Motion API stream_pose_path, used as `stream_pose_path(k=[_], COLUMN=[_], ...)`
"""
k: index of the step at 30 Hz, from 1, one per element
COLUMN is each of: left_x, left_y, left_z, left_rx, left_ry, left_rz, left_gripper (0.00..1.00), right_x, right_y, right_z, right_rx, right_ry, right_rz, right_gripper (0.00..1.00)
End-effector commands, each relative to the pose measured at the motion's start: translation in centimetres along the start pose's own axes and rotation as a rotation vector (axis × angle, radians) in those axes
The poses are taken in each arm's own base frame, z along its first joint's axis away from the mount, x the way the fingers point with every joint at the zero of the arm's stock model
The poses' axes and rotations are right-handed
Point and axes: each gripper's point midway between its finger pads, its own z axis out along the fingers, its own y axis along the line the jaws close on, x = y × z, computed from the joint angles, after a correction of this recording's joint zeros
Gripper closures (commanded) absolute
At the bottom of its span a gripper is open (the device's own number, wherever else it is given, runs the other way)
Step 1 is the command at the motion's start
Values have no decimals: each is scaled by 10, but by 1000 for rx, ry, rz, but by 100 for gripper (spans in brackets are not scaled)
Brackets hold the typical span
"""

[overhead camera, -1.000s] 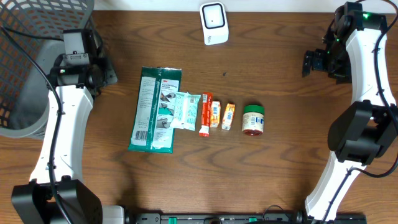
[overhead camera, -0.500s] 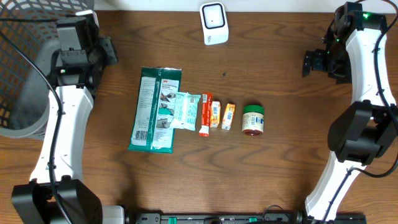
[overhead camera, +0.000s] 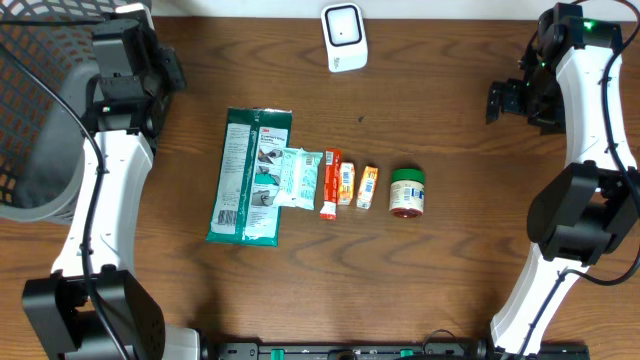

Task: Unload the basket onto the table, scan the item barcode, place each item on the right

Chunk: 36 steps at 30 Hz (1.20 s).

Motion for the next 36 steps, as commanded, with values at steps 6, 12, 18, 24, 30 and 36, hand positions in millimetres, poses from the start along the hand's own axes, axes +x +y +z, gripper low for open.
stream_pose_path(k=[6,12,18,24,30,36], left_x=[-10,-8,-5,-20,-42,-44], left_y=[14,24,35,35,24,-34], left_z=[4,11,21,18,-7,-54], left_rx=[-72,-112,-131,-128,-101,95], left_ry=[-49,-50,-52,-108,-173,-154], left_rz=[6,2,-10,-14,-14,-9], left_gripper=[74,74,74,74,74,70], right_x=[-3,-2,-2,-3,-2,-2], right_y=[-1,-1,-1,-1,-1,-1], right_z=[-2,-2,-2,-2,-2,-2], right_rx=[5,5,5,5,5,5], right_ry=[-10,-10,-10,-10,-10,-10], right_rz=[-5,-5,-5,-5,-5,-5], right_gripper=[1,1,1,1,1,1])
